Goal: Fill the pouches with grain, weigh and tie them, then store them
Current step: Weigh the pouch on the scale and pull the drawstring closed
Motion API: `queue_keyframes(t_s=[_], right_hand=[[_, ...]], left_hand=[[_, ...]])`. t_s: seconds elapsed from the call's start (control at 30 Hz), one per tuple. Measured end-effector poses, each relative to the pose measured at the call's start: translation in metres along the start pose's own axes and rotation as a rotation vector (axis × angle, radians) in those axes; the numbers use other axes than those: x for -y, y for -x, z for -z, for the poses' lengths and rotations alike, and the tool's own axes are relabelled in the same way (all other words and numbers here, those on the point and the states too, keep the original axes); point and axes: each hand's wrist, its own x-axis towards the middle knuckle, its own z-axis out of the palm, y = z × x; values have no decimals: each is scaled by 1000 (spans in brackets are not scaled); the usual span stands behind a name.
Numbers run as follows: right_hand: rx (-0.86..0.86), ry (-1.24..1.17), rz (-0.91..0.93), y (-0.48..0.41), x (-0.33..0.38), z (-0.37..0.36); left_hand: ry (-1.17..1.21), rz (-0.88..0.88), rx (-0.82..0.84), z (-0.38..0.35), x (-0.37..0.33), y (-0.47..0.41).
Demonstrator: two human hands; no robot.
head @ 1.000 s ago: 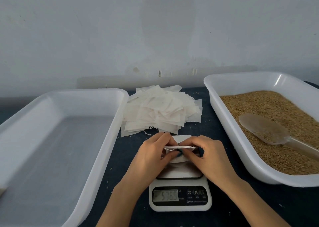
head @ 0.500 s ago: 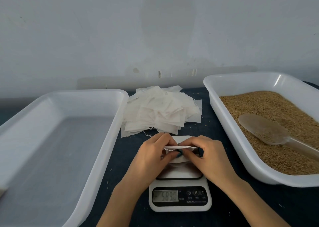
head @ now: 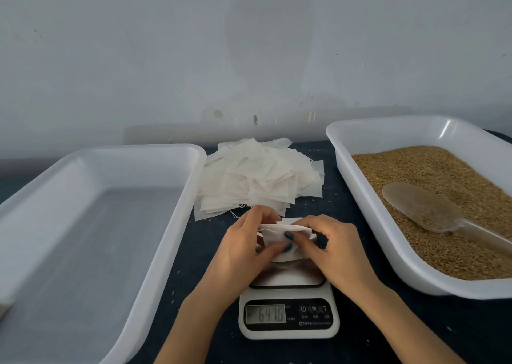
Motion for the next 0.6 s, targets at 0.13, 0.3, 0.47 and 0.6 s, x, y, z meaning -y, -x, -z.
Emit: queue_keyframes(t_s=[0.13,0.3,0.47,0.6], right_hand=[[-45,-168,-34,-4,8,-2],[-114,-448,-170,-10,19,2],[-230,-702,-353,-5,28,7],[-380,-1012,-453,4,37,11]], left_hand=[[173,93,-4,3,-2,0],[284,109,89,4,-4,-1],[450,180,150,-6,-13,-11],[450,142,214,-6,-35,-35]])
